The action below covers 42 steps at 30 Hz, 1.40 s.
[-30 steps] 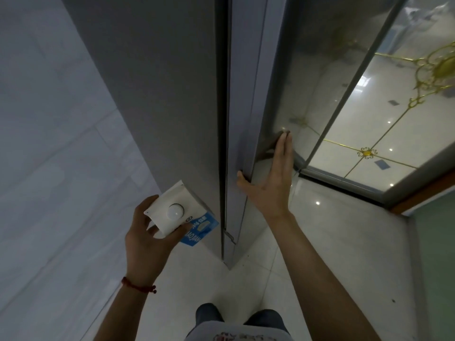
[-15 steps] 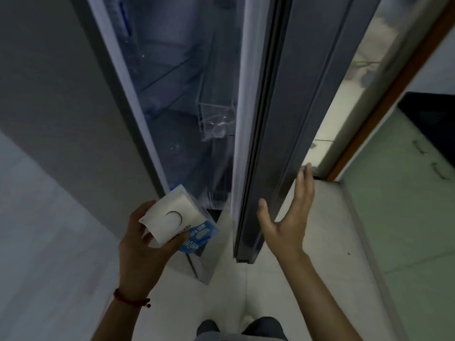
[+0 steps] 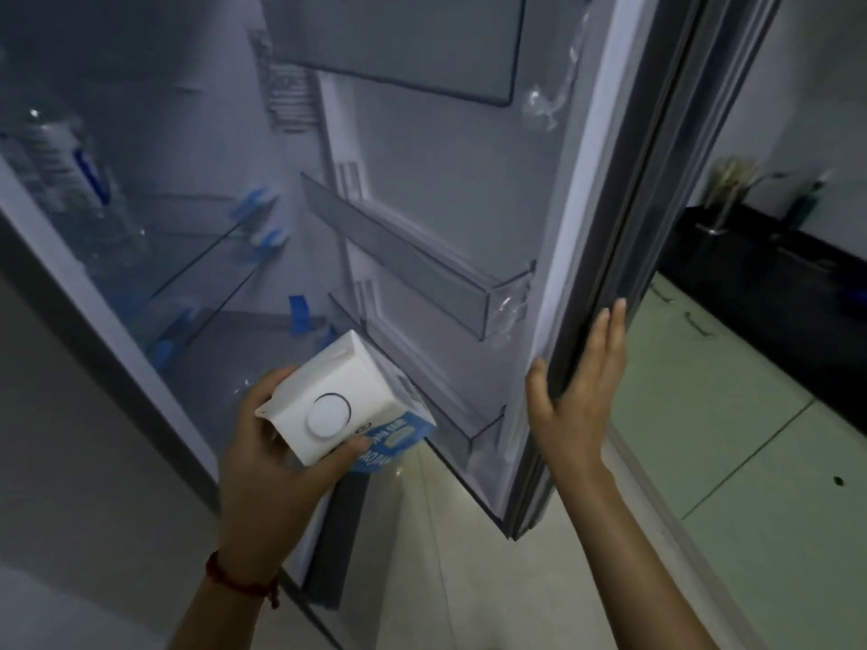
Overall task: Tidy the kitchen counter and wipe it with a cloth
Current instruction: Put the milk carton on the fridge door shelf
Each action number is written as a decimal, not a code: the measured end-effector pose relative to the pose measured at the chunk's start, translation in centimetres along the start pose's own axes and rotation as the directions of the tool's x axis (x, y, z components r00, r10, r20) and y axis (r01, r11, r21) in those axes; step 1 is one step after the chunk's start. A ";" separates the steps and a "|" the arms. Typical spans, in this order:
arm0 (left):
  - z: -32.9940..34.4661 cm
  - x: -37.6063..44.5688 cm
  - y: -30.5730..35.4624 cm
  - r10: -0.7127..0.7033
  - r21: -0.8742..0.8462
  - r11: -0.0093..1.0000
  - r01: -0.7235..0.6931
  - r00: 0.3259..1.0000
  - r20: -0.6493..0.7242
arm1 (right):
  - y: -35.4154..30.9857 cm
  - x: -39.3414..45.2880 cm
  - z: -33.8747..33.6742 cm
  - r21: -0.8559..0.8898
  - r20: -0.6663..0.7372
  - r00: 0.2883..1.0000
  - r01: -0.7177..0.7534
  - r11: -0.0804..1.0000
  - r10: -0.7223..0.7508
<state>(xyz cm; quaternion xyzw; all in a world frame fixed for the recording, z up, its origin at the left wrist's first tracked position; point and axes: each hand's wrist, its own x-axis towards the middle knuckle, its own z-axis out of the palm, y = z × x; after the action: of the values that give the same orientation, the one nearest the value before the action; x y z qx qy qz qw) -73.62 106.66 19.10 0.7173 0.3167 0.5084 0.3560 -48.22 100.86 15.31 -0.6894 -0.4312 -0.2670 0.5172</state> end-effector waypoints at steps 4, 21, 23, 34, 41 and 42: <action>2.8 4.1 0.3 0.084 -0.060 0.995 -0.085 0.996 -0.027 | 4.0 2.8 0.5 -0.001 -0.069 0.997 0.027 1.000 -0.027; 17.6 23.0 4.2 0.467 -0.198 0.871 -0.450 0.883 0.047 | 16.7 12.3 4.2 0.099 -0.111 0.989 -0.091 0.991 0.102; 19.2 24.6 3.4 0.470 -0.167 0.877 -0.450 0.875 0.112 | 17.4 12.9 4.4 0.106 -0.099 0.990 -0.094 0.990 0.104; 24.2 30.3 1.0 0.292 -0.126 0.955 -0.267 0.794 0.533 | 19.1 14.3 5.9 0.170 -0.130 0.986 -0.083 0.982 0.106; 23.7 30.1 0.3 0.197 -0.005 0.973 -0.229 0.823 0.533 | 18.6 13.8 6.0 0.195 -0.138 0.982 -0.099 0.976 0.127; 23.4 29.5 0.1 0.175 0.055 0.970 -0.236 0.838 0.517 | 18.4 13.7 6.0 0.198 -0.142 0.981 -0.100 0.975 0.130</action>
<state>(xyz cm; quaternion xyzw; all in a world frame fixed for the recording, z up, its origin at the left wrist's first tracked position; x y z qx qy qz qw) -42.91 126.29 28.64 0.8751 0.1616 0.3172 0.3278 -25.99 109.15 15.64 -0.6380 -0.3728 -0.2465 0.6270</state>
